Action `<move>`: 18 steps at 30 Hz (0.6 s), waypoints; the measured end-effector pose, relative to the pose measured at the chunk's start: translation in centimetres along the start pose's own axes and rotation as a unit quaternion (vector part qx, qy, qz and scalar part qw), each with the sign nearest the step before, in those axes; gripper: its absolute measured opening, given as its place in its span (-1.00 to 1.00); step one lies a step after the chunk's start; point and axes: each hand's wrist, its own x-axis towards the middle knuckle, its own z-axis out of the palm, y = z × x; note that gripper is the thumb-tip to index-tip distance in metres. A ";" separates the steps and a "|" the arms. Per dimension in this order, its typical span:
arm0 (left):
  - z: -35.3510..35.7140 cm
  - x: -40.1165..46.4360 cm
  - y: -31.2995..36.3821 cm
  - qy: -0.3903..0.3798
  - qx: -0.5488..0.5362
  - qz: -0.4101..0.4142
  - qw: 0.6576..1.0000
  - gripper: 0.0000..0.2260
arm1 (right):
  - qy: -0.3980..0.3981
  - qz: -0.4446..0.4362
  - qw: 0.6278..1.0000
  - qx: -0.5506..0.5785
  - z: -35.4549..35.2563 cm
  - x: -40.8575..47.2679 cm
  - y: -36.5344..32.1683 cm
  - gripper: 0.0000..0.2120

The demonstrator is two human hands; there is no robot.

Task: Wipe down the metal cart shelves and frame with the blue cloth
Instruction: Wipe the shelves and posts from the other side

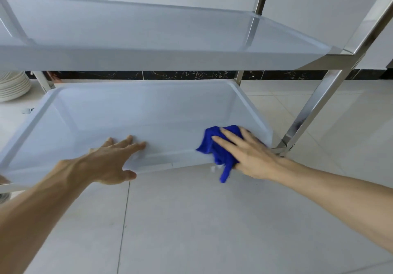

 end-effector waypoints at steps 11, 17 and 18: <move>1.7 -0.5 -1.1 0.054 0.015 0.008 0.998 -0.36 | 0.045 -0.110 0.993 0.024 0.2 2.4 -3.1 -0.17; 1.3 -0.5 -0.4 0.051 0.015 0.012 0.999 -0.37 | -0.018 0.063 0.996 0.056 1.8 -4.0 8.2 -0.09; 1.2 -0.4 -0.2 0.050 0.013 0.011 0.999 -0.37 | -0.018 0.073 0.996 0.057 1.9 -3.9 8.1 -0.12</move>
